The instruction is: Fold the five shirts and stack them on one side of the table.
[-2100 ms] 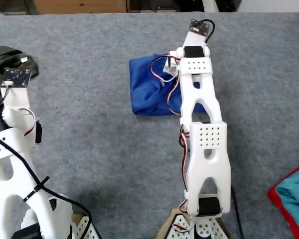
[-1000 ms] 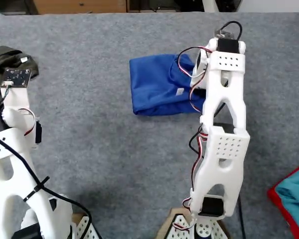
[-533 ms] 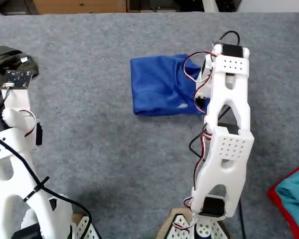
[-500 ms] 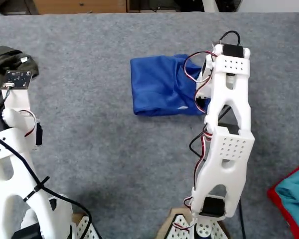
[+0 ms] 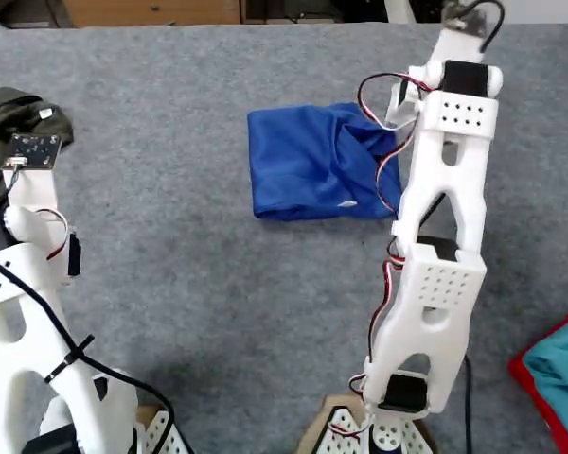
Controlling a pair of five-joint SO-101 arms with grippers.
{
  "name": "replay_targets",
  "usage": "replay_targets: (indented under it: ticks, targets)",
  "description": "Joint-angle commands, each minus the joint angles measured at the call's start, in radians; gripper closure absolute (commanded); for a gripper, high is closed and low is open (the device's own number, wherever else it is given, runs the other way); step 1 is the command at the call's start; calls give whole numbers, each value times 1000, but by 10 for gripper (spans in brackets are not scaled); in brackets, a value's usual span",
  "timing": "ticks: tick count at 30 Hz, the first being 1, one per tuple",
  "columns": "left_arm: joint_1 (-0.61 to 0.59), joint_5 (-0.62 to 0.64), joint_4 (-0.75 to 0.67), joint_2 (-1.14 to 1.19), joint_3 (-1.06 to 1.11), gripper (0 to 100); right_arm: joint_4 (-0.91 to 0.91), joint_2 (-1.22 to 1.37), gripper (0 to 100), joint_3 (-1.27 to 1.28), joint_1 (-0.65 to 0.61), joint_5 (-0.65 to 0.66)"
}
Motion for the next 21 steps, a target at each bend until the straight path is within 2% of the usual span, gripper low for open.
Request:
replay_targets:
  ticks: [1, 8, 15, 21]
  targets:
    - [-3, -5, 28, -18, -3, 981, -37, 50, 747, -64, -81, -101]
    - [-5, 0, 37, -18, -3, 981, -143, 236, 749, -177, -136, -230]
    - [-6, 2, 38, -18, 20, 981, -204, 412, 763, -366, -137, -236]
    - [-6, 2, 38, -18, 74, 981, -367, 558, 998, -519, -117, -230]
